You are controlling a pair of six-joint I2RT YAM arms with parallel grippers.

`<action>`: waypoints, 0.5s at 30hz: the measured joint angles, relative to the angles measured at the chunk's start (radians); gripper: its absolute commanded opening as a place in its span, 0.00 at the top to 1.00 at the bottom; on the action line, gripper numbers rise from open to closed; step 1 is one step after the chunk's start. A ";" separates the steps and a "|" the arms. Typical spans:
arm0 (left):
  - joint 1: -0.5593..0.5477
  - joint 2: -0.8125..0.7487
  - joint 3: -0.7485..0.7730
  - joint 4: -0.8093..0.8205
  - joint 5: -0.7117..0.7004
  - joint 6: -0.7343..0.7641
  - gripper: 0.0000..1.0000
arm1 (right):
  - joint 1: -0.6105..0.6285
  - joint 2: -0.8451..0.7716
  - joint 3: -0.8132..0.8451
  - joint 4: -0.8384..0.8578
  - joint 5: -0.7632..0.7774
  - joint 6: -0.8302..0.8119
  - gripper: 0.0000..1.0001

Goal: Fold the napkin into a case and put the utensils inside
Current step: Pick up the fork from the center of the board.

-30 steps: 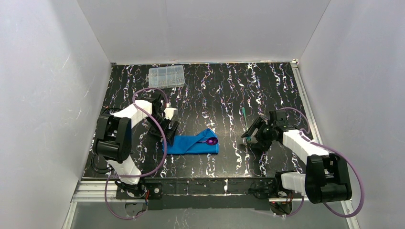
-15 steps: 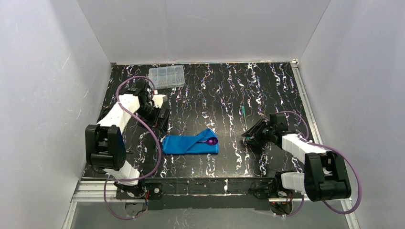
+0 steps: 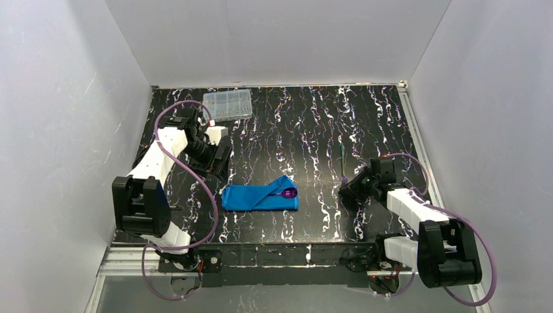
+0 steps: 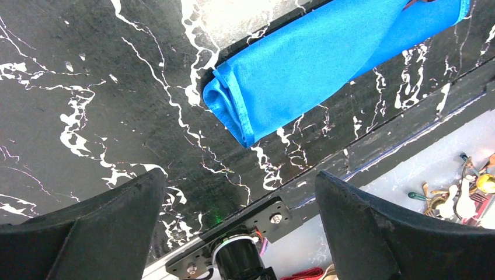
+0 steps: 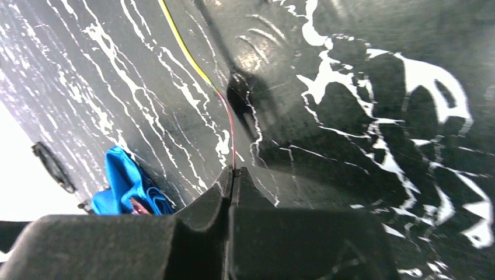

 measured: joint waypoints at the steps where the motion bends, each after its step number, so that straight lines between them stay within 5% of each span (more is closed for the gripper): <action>1: 0.000 0.000 0.006 -0.006 0.006 0.003 0.02 | -0.001 -0.012 0.003 -0.018 0.011 -0.010 0.99; 15: 0.000 0.004 0.103 -0.046 0.094 0.033 0.02 | 0.109 0.000 0.308 -0.186 -0.016 -0.207 0.99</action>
